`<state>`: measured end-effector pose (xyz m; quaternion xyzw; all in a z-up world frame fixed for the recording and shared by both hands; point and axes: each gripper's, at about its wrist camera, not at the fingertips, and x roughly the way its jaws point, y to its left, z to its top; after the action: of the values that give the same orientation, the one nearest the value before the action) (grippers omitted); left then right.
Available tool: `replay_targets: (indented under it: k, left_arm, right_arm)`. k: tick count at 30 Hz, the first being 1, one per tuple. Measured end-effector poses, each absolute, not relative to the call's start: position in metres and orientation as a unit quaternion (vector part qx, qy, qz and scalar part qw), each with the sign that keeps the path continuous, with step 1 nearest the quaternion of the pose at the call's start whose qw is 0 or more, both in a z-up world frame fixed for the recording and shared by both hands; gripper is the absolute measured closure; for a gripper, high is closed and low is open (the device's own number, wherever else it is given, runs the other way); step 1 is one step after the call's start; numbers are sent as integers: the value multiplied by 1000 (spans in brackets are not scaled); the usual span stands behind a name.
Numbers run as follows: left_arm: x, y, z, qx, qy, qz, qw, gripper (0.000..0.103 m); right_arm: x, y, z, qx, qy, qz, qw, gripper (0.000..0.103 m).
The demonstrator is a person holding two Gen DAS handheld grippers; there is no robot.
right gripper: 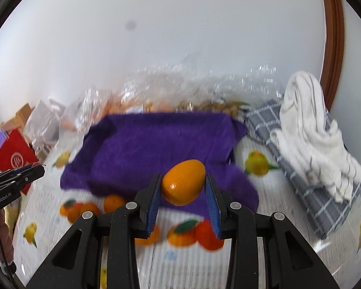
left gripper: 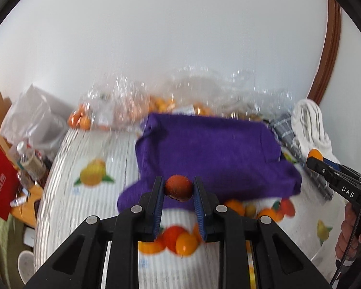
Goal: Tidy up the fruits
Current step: 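Carry both held fruits up and over onto the purple towel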
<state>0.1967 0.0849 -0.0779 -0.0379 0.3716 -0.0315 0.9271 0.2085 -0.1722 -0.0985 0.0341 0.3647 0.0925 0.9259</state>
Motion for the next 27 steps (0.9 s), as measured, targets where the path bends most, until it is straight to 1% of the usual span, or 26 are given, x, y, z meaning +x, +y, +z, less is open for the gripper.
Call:
replay_targets:
  k: [5,10,15,21,27]
  left_arm:
    - [224,80,-60,-37,359,-35,932,80]
    - [253,78,-58,-38,357,-33,933,80]
    - [276,79,-73,-36,366,-29,930,80]
    - [306,84,-91,-67,378,-28,923,80]
    - [322,83,-117,-68,394,-35,916,80]
  right_arm:
    - [235,-179,-80,45,347,98,932,67]
    - [258,-174,-79,39,339,103,934,67]
    - [283,-173,-94,43,349,100,931,67]
    - [311,-172,-110,56,358,98,927,67]
    - [332,-161,-121,52,364,104,924,67]
